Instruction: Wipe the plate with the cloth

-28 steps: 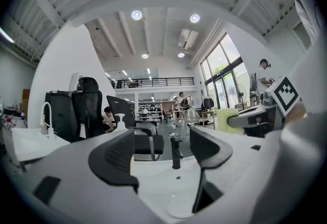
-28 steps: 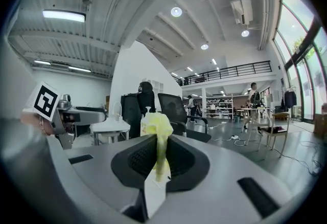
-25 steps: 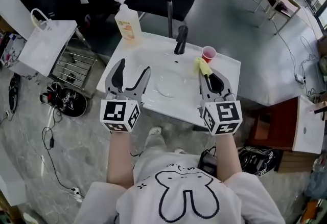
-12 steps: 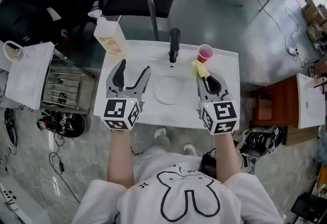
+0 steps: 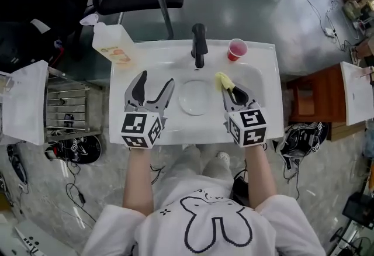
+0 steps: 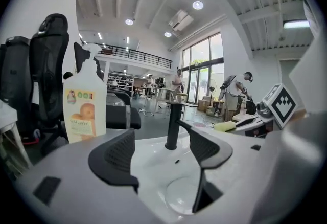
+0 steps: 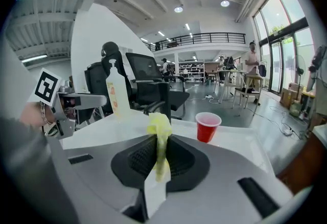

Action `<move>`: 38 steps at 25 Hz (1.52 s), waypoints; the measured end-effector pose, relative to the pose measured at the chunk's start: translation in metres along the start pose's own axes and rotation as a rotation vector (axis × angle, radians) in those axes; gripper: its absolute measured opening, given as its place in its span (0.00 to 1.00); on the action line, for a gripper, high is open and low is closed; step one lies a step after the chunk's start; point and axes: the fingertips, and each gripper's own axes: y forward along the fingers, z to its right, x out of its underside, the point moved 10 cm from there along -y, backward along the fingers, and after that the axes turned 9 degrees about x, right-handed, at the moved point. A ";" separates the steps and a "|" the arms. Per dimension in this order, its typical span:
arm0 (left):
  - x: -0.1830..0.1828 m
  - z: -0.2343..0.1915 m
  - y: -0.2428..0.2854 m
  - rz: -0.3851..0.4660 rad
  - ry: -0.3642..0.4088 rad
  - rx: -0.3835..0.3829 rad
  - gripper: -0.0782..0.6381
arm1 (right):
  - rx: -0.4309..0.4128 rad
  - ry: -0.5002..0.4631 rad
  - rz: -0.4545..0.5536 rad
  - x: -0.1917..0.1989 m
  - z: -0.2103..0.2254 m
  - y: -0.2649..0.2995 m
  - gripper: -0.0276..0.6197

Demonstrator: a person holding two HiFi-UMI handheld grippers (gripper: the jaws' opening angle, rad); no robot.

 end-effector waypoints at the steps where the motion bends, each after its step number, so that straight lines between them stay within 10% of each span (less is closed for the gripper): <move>1: 0.004 -0.002 0.001 -0.008 -0.008 0.007 0.59 | 0.002 0.001 -0.024 0.004 -0.001 0.004 0.12; 21: 0.049 -0.024 0.018 -0.122 -0.115 0.033 0.58 | -0.126 -0.073 -0.552 0.073 -0.020 0.099 0.12; 38: 0.069 -0.030 0.038 -0.242 -0.173 0.020 0.58 | -0.149 -0.127 -0.755 0.117 -0.017 0.146 0.12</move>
